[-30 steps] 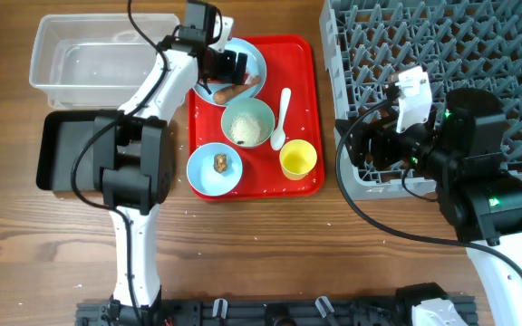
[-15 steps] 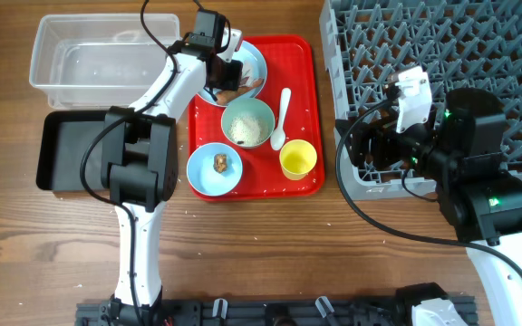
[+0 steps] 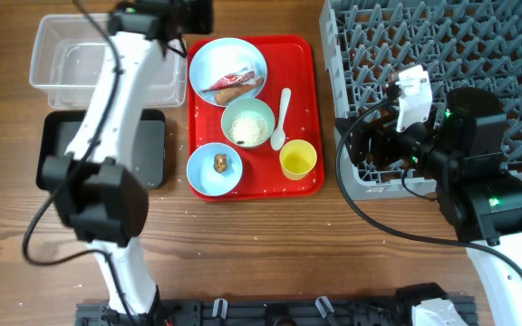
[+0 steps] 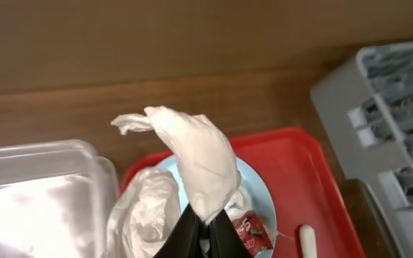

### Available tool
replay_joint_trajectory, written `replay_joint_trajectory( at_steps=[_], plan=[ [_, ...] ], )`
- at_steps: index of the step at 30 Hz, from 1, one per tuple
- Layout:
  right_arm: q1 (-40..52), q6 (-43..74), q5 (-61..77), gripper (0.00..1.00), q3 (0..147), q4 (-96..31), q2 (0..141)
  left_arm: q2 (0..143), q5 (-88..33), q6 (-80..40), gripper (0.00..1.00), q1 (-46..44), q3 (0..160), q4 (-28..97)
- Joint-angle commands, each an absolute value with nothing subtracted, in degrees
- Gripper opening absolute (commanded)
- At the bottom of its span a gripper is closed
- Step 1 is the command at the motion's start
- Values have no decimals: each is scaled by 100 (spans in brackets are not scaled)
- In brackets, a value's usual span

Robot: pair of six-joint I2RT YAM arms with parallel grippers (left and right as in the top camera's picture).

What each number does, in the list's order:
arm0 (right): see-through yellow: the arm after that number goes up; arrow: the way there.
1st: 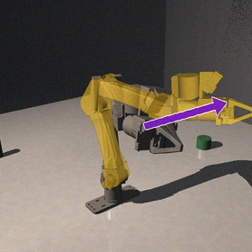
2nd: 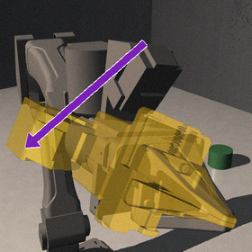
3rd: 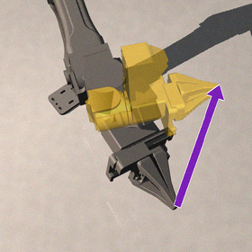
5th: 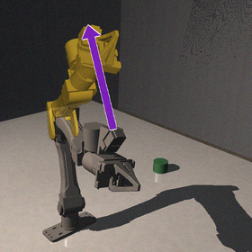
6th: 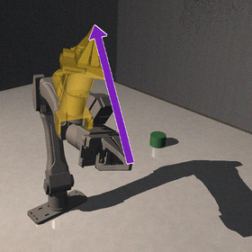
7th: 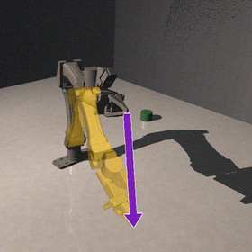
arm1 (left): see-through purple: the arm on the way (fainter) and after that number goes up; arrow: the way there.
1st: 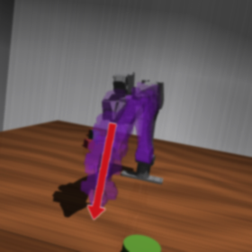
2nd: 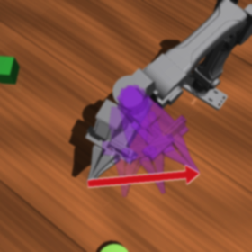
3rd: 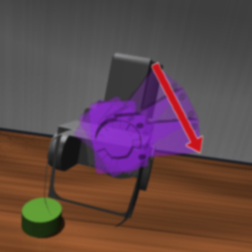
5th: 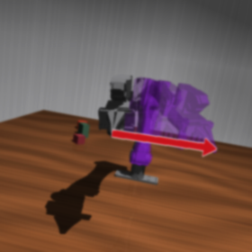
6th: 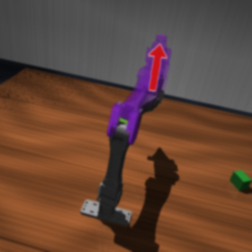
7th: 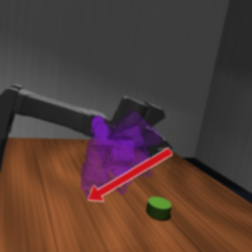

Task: Sort waste into correct bins and load items into the dishwasher rack
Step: 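Carry the tissue with the left gripper and drop it into the clear bin, then grasp the red snack wrapper on the plate with the left gripper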

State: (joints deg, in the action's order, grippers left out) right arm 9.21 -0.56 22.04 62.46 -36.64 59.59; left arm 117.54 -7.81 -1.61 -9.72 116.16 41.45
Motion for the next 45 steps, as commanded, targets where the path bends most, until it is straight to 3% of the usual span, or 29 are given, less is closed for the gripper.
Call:
replay_joint_trajectory(
  at_steps=[1, 5, 8, 10, 12, 13, 17, 22, 31, 45],
  plan=[
    [934, -130, 2305, 100, 6375, -3577, 5979, 11657, -735, -239, 4, -489, 11633, 4294],
    [934, -126, 2305, 100, 6375, -3518, 5979, 11898, -740, -202, 4, 95, 11625, 4493],
    [934, 21, 2307, 100, 6375, -3564, 5979, 12151, -692, -43, 12, 318, 11625, 4663],
    [934, 43, 2309, 100, 6375, -3566, 5979, 12293, -698, -45, 43, 399, 11625, 4751],
    [934, 43, 2309, 100, 6375, -3564, 5979, 12348, -698, -45, 84, 401, 11625, 4871],
    [934, 49, 2309, 100, 6375, -3568, 5979, 12350, -694, -43, 100, 397, 11627, 4917],
    [934, 60, 2307, 100, 6375, -3559, 5979, 12167, -722, -45, 100, 379, 11627, 5043],
    [934, 62, 2307, 100, 6375, -3564, 5981, 11977, -1715, 128, 100, -172, 11627, 5245],
    [934, 169, 2305, 100, 6368, -3621, 5981, 12943, -1258, 126, 100, -1431, 11627, 4611],
    [934, 167, 2305, 100, 6364, -3728, 5981, 14018, -932, -650, 98, -1673, 11625, 4475]
  ],
)
